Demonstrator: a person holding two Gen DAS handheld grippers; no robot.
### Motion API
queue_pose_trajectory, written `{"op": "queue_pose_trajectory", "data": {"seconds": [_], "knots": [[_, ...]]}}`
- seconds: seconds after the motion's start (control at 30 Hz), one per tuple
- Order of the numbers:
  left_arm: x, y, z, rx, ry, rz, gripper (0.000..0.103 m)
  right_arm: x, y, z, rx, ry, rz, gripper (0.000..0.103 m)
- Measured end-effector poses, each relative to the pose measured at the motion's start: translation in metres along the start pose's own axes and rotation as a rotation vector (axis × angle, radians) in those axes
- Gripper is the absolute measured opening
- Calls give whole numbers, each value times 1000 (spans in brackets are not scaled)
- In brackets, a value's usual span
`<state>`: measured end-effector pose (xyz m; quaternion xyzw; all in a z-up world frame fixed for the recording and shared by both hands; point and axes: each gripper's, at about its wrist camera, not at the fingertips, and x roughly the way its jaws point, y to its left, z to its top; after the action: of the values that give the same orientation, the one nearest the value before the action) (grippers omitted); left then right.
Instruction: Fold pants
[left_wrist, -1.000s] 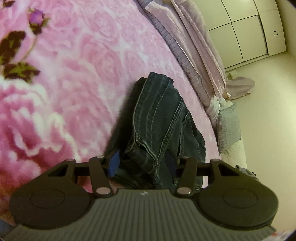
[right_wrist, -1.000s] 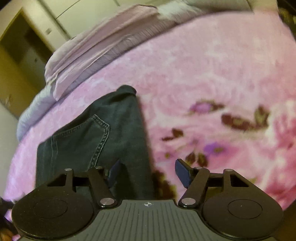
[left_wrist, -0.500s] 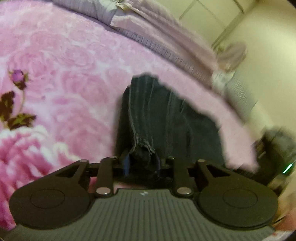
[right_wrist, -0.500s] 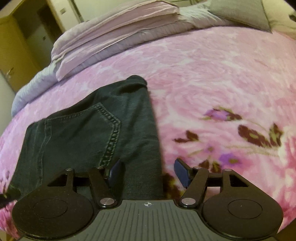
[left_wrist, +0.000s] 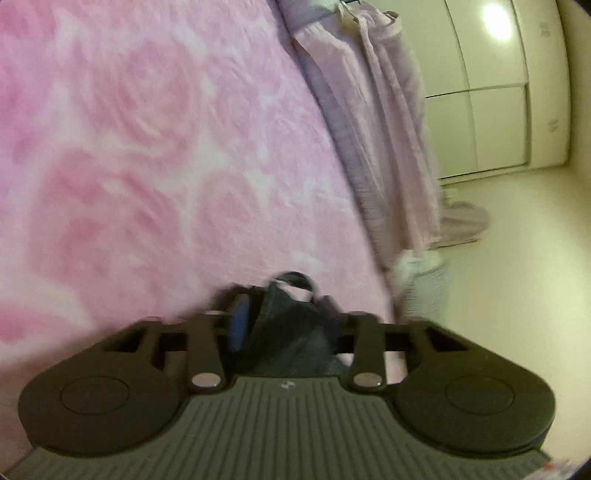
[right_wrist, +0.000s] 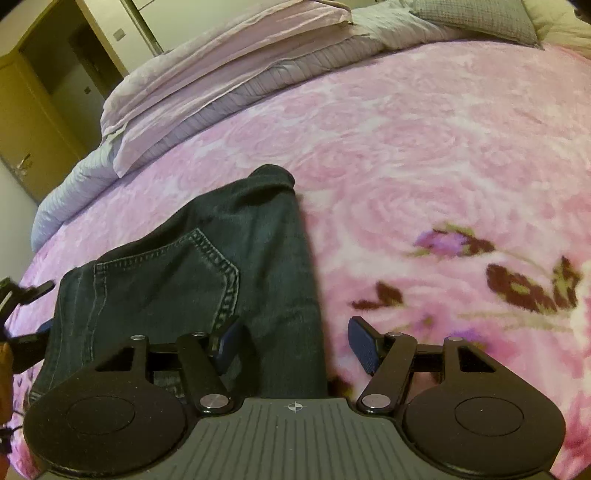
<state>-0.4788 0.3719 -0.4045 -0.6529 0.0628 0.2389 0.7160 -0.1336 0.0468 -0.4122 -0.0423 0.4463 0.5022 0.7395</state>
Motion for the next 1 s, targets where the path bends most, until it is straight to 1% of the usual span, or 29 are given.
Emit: {"op": "queue_pose_trajectory", "data": {"seconds": [0.03, 0.07, 0.1, 0.13, 0.17, 0.2, 0.23, 0.27, 0.3, 0.37, 0.43, 0.47, 0.5, 0.53, 0.57, 0.6, 0.63, 0.7, 0.77, 0.8, 0.87, 0.9, 0.93, 1.0], "knots": [[-1, -3, -2, 5, -13, -28, 0, 1, 1, 0, -4, -1, -1, 61], [-8, -11, -6, 50, -64, -33, 0, 3, 2, 0, -13, -3, -3, 61], [-16, -22, -13, 135, -112, -25, 0, 4, 3, 0, -28, -4, -7, 61], [-22, -34, -20, 248, -162, 13, 0, 6, 5, -1, -47, -4, -14, 61], [-25, -46, -29, 388, -204, 83, 0, 8, 8, -1, -70, -6, -24, 61], [-20, -52, -36, 487, -224, 159, 0, 10, 9, -2, -87, -7, -31, 61], [-9, -53, -41, 573, -213, 256, 1, 13, 12, -2, -109, -10, -39, 61], [2, -51, -43, 622, -180, 333, 4, 14, 14, -2, -128, -10, -47, 61], [10, -48, -42, 654, -163, 390, 7, 15, 15, -2, -147, -10, -51, 61], [10, -49, -41, 670, -182, 433, 16, 12, 13, 2, -158, -14, -46, 61], [0, -54, -40, 661, -237, 462, 17, 1, 8, 6, -169, -84, -60, 55], [-5, -60, -41, 664, -265, 477, 16, -3, 7, 8, -183, -112, -57, 45], [-10, -65, -41, 671, -282, 470, 16, -6, 5, 12, -192, -131, -48, 32], [-14, -69, -43, 675, -286, 455, 16, -7, 3, 15, -194, -139, -32, 24], [-14, -74, -44, 683, -266, 418, 16, -4, 1, 20, -201, -132, -1, 13], [-13, -78, -46, 695, -234, 379, 16, -1, 2, 24, -208, -126, 20, 8], [-8, -82, -52, 716, -189, 339, 16, 5, 5, 29, -227, -126, 31, 8], [1, -85, -64, 779, -124, 329, 16, 18, 15, 38, -278, -132, 47, 8], [27, -79, -73, 844, -82, 397, 16, 41, 23, 50, -313, -111, 75, 8], [38, -73, -74, 858, -75, 426, 17, 55, 26, 55, -327, -102, 72, 8], [52, -63, -78, 917, -102, 444, 16, 80, 28, 68, -354, -123, 48, 7], [55, -61, -79, 945, -116, 445, 16, 92, 26, 75, -361, -115, 32, 0], [56, -60, -80, 958, -127, 446, 15, 102, 22, 82, -347, -107, 30, 0], [53, -60, -82, 962, -141, 458, 8, 107, 15, 92, -310, -97, 48, 0]]}}
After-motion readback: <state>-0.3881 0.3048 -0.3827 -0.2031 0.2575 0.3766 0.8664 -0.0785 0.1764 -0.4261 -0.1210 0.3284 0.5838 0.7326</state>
